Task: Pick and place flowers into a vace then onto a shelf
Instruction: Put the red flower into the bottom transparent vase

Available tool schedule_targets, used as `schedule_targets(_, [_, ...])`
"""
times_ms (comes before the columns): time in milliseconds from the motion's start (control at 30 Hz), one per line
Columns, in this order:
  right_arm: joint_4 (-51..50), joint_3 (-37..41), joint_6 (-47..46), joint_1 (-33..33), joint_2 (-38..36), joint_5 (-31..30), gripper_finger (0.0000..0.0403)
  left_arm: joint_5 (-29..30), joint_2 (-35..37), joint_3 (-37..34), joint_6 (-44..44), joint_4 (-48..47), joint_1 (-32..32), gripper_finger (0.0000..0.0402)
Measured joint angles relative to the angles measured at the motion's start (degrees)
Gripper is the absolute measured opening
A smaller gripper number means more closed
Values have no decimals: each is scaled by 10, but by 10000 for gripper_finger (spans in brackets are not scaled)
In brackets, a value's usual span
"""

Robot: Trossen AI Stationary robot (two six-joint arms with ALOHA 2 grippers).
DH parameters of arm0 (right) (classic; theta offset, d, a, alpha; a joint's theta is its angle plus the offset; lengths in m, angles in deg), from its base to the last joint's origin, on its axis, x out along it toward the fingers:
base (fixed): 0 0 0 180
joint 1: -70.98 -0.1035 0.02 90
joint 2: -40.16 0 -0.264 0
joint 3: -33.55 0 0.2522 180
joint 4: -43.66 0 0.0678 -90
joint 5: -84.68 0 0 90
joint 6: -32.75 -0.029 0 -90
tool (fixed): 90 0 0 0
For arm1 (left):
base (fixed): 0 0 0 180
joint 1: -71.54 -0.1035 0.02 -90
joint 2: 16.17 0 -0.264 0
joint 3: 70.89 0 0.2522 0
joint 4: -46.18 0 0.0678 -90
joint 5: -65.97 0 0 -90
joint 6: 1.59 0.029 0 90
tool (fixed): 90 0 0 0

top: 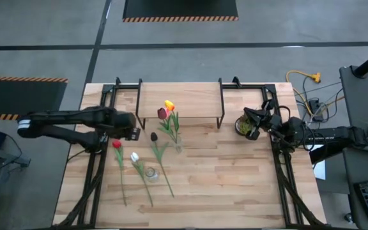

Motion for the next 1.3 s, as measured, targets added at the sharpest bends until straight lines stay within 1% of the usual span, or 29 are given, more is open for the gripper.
schedule_targets(100, [0,0,0,0,-1,0,9,-28,-33,-7,-13,0,11,146])
schedule_targets(367, [7,0,12,0,-1,1,8,-44,-102,-10,-75,-4,62,146])
schedule_targets(533, [17,0,18,0,-2,1,8,-45,-137,-10,-142,-8,130,146])
schedule_targets(733, [19,0,16,0,-2,1,9,-45,-173,-10,-246,-8,224,146])
schedule_targets(933, [21,0,16,0,-2,1,9,-43,-226,-11,-338,-9,296,146])
schedule_targets(1100, [22,0,15,0,-2,1,8,-43,-283,-11,-364,-1,325,146])
schedule_targets(1300, [22,0,14,0,-2,1,8,-43,-331,-11,-365,1,329,146])
